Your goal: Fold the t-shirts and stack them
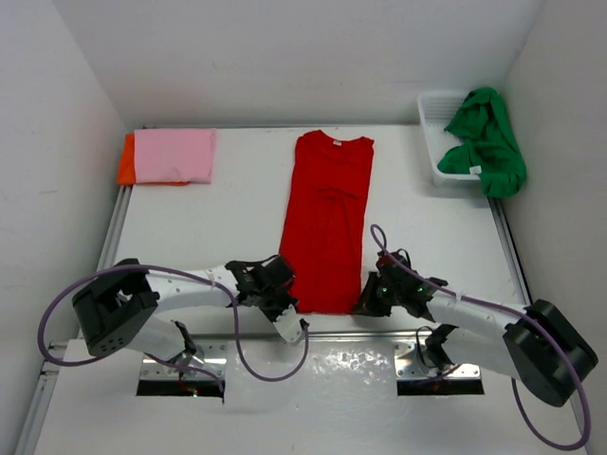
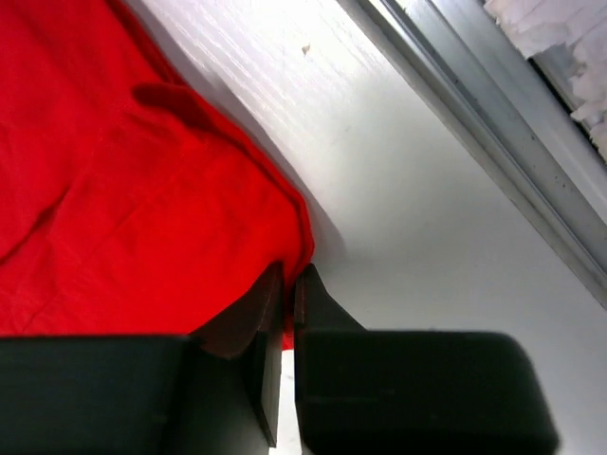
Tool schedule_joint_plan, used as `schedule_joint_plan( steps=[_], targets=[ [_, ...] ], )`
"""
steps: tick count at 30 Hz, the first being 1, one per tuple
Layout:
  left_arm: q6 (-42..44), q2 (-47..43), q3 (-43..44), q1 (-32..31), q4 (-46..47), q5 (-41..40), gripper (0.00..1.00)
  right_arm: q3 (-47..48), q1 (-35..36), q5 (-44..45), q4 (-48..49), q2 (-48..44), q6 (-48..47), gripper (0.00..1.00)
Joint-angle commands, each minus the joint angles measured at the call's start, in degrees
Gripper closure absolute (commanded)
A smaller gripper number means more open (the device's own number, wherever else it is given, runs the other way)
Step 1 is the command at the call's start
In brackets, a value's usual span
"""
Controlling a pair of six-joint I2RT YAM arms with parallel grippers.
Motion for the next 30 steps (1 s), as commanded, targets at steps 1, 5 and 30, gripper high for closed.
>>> schedule_joint_plan(
  steps=[1, 5, 30],
  targets=[
    [-4.37, 0.46, 1.48, -0.64, 0.53, 3.58, 1.0, 0.49, -2.16, 4.1, -2.64, -0.73, -1.55, 1.0],
    [-11.14, 0.11, 7.96, 2.6, -1.93, 3.3, 1.0, 6.28, -5.5, 4.1, -7.21, -1.7, -5.42, 1.0],
    [-30.04, 35.34, 67.49, 30.38, -12.84, 7.97, 1.0, 54.01, -26.86, -3.54, -8.36, 35.64, -20.19, 1.0]
  ],
)
